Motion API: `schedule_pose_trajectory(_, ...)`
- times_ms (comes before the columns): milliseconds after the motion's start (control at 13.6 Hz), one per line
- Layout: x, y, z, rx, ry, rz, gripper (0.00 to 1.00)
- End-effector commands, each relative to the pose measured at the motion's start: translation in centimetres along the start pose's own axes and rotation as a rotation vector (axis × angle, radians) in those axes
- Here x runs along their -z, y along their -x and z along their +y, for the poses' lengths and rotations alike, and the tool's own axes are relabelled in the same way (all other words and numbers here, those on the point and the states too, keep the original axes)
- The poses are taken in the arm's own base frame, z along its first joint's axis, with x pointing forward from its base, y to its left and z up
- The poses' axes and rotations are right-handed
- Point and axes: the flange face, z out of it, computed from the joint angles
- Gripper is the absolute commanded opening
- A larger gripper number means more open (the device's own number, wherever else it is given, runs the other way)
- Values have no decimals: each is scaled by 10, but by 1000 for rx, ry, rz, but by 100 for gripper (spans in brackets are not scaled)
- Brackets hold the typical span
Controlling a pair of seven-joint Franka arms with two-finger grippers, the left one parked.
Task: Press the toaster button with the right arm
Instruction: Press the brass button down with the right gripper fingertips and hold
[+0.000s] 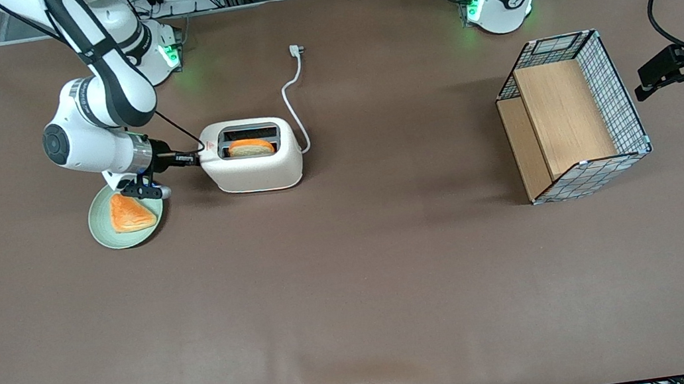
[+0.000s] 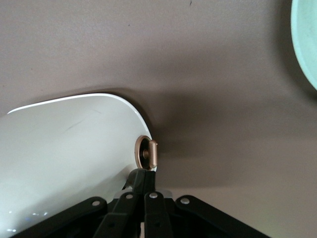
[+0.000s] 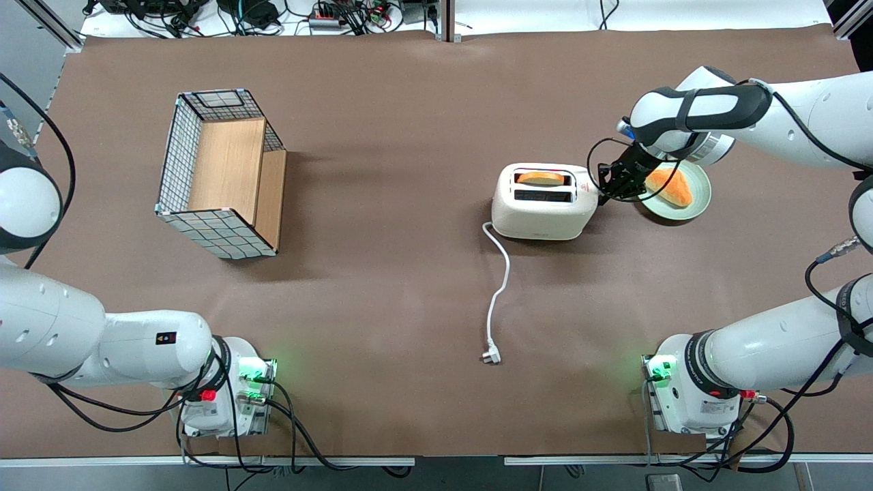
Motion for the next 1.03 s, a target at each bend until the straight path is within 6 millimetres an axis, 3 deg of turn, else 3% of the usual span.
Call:
schedule_pose_trajectory(0,-27,-2,-6,52,5,26,0)
schedule_pose_trajectory(954,-22,-2,-7,80,-2,16,0)
